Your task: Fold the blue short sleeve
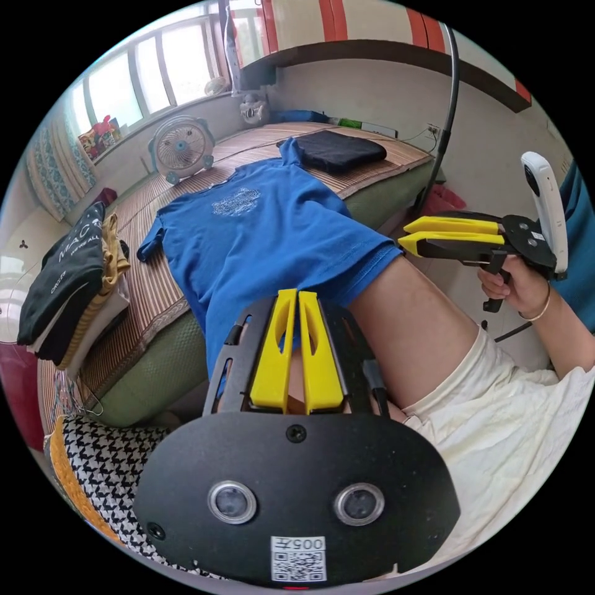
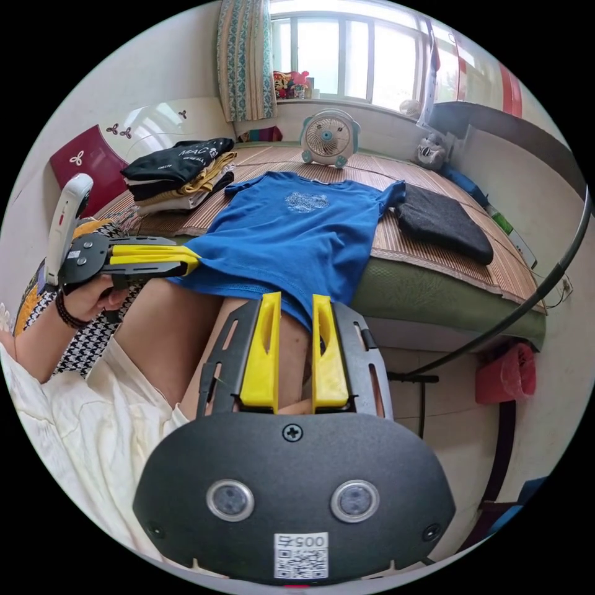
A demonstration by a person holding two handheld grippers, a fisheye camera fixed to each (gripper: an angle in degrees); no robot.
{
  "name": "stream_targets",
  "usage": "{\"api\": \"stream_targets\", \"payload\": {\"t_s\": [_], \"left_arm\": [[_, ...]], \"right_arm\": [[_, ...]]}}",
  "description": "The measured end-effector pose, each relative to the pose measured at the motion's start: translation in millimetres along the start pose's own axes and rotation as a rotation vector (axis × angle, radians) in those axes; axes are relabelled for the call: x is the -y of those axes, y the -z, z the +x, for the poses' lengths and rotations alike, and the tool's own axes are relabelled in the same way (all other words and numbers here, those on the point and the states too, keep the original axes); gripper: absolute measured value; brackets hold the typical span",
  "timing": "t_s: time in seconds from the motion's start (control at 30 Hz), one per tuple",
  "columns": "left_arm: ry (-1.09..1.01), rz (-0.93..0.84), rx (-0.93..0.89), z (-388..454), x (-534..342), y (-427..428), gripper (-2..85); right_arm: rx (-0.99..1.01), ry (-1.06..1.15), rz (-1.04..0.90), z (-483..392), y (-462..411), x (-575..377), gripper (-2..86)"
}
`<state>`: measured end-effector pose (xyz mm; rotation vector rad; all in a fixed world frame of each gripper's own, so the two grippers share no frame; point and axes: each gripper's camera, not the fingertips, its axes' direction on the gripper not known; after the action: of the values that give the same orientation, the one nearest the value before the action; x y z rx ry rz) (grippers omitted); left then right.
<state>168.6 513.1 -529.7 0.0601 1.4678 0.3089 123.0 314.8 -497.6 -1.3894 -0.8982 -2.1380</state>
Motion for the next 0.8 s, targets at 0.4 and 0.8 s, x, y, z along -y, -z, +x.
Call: {"api": "stream_targets", "payload": {"t_s": [0.4, 0.8], "left_arm": [[0.003, 0.083, 0.003, -7, -9, 40, 0.3], [-0.001, 0.123, 0.005, -18, -18, 67, 0.2]], "right_arm": [[0.007, 0.126, 0.033, -82, -34, 26, 9.3], [-0.124, 0.018, 0.044, -104, -54, 21, 7.0]]}}
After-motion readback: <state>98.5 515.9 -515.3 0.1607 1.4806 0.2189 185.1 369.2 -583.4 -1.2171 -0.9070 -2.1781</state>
